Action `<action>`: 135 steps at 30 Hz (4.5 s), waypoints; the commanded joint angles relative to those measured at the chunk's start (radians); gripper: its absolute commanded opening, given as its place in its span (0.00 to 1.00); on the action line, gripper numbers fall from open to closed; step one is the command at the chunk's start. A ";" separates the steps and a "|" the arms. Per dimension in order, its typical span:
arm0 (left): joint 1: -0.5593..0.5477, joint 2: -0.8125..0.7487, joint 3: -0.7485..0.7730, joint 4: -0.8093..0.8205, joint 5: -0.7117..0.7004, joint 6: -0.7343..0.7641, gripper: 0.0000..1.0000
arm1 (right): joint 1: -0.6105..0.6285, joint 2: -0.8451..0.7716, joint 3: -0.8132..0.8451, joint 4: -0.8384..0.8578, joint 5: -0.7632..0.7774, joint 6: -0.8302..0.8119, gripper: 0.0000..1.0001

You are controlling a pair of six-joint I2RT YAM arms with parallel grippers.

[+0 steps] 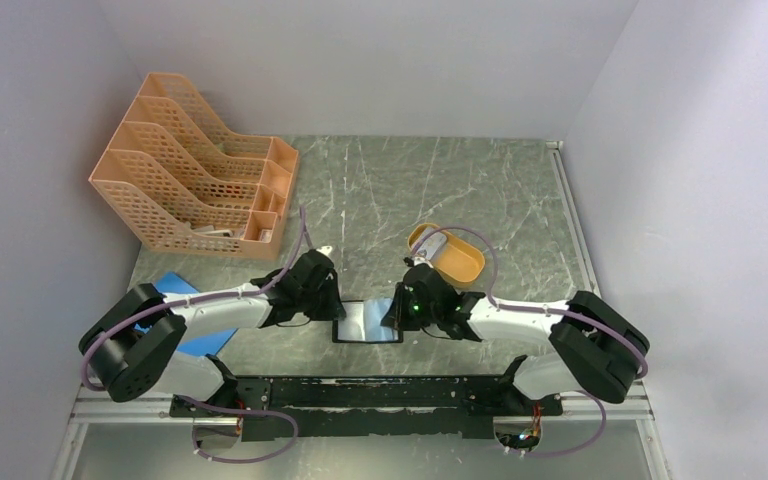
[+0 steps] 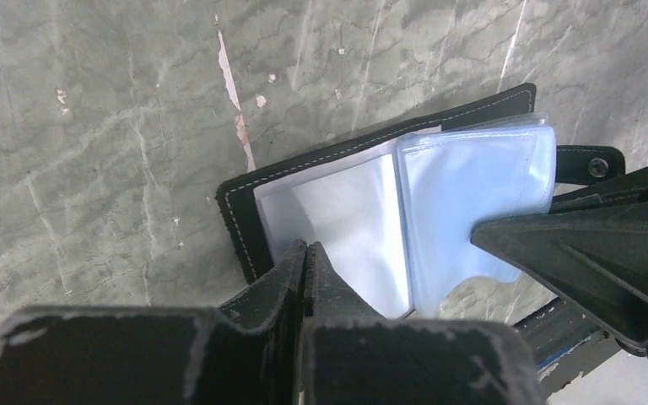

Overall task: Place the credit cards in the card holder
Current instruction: Open the card holder at the center of the board.

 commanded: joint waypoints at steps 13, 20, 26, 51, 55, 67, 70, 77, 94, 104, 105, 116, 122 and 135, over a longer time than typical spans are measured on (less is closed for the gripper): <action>-0.005 0.041 -0.053 0.024 -0.042 -0.006 0.05 | -0.058 -0.081 -0.077 -0.018 0.016 0.018 0.36; -0.006 0.037 -0.051 0.019 -0.037 -0.002 0.05 | -0.067 -0.105 -0.079 -0.006 0.007 0.018 0.34; -0.006 -0.025 -0.003 -0.005 -0.002 0.004 0.09 | -0.067 -0.073 -0.066 0.014 -0.018 0.014 0.34; -0.029 -0.034 0.030 -0.017 0.009 0.000 0.20 | 0.029 -0.082 0.143 -0.028 -0.136 -0.063 0.37; -0.027 -0.015 0.010 -0.019 -0.008 -0.004 0.14 | 0.042 0.041 0.179 0.015 -0.168 -0.043 0.34; -0.027 0.045 -0.049 0.022 -0.036 -0.006 0.05 | 0.043 0.163 0.181 -0.102 -0.015 -0.030 0.28; -0.027 0.057 -0.059 0.030 -0.039 -0.007 0.05 | 0.043 0.177 0.179 -0.133 0.009 -0.038 0.27; -0.027 0.056 -0.061 0.025 -0.043 -0.006 0.05 | 0.044 0.217 0.214 -0.183 0.066 -0.062 0.24; -0.027 -0.088 0.002 -0.035 -0.019 0.024 0.26 | 0.063 0.135 0.210 -0.285 0.230 -0.088 0.19; -0.127 -0.072 0.180 -0.175 -0.132 0.052 0.70 | 0.062 0.137 0.177 -0.256 0.227 -0.082 0.19; -0.139 -0.069 0.190 -0.169 -0.130 0.045 0.69 | 0.062 0.138 0.176 -0.250 0.225 -0.081 0.19; -0.216 0.035 0.249 -0.151 -0.135 0.000 0.46 | 0.062 0.130 0.143 -0.214 0.206 -0.060 0.18; -0.223 0.081 0.260 -0.233 -0.241 0.003 0.54 | 0.062 0.111 0.121 -0.215 0.213 -0.057 0.18; -0.246 0.223 0.320 -0.319 -0.358 0.004 0.71 | 0.063 0.099 0.120 -0.216 0.219 -0.064 0.19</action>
